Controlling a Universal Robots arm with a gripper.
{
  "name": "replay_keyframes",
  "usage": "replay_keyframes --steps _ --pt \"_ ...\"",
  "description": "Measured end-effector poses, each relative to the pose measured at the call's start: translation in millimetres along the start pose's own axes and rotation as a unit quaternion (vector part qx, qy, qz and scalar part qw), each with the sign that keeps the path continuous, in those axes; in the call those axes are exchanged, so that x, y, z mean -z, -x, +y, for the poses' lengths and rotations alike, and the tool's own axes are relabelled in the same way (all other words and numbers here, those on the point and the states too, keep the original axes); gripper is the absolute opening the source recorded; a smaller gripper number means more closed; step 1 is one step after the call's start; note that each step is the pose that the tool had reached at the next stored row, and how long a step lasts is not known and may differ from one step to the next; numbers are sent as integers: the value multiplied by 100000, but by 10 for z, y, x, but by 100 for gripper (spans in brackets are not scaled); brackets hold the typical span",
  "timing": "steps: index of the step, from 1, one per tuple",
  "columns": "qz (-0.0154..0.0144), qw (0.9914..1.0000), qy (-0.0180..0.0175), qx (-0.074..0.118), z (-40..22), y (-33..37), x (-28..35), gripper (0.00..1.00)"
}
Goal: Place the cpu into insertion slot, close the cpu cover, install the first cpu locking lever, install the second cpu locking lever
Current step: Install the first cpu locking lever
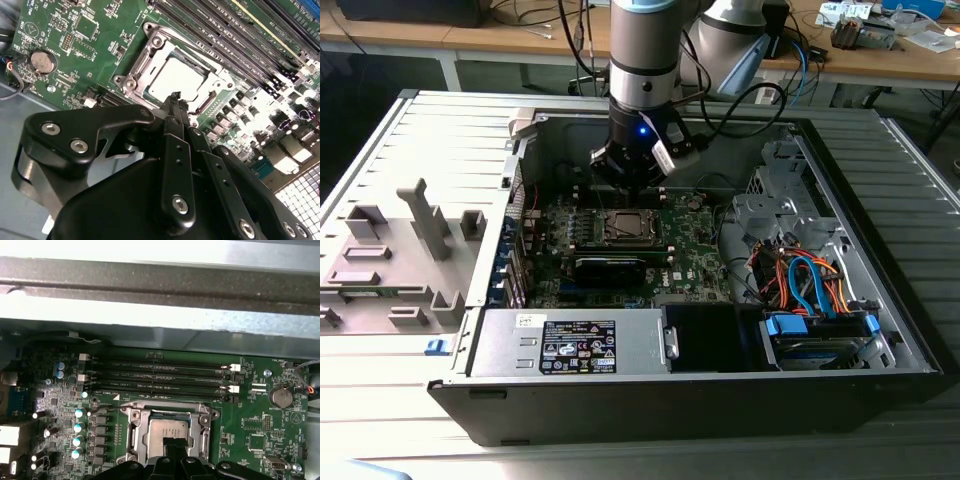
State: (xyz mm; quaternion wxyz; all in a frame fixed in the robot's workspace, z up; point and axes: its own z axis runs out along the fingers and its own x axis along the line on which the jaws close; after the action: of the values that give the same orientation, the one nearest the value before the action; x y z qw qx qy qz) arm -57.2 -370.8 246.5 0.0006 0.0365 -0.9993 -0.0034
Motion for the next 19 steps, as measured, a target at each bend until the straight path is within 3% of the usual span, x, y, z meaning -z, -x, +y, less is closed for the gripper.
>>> replay_keyframes --steps 8,19 --pt "-15 100000 25 -11 2 0 64 11" --pt "-7 100000 12 -13 -56 -12 67 11"
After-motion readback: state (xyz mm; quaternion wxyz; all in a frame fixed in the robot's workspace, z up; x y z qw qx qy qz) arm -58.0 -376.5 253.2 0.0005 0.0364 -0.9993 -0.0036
